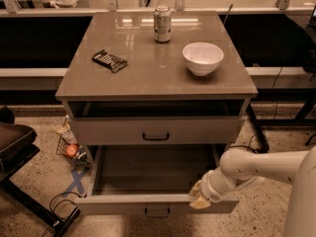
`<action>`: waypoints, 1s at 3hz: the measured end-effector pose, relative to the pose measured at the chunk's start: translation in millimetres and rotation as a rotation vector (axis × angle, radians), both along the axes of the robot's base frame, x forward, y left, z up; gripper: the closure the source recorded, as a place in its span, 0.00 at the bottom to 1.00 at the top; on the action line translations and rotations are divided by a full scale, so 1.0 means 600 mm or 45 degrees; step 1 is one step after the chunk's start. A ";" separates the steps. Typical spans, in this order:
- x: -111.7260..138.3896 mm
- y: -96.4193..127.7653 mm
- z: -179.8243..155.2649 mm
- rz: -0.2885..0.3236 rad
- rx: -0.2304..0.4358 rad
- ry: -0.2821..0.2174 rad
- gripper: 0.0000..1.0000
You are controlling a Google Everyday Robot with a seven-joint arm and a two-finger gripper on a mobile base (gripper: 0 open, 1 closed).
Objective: Open middle drawer
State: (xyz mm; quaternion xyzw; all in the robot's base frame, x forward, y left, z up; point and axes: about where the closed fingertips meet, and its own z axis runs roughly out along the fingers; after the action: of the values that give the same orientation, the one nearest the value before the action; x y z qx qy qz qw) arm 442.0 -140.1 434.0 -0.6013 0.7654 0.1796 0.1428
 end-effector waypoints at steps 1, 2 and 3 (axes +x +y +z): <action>-0.001 0.001 -0.001 0.002 0.001 0.003 0.31; -0.003 0.003 -0.003 0.004 0.001 0.005 0.00; -0.003 0.003 0.000 0.006 -0.003 0.003 0.00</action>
Offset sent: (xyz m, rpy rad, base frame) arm -0.0008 0.0008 -0.0008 0.0006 0.0022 0.0016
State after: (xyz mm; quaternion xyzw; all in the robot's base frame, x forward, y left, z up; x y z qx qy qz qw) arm 440.4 -138.3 433.9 -0.6029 0.7645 0.1797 0.1407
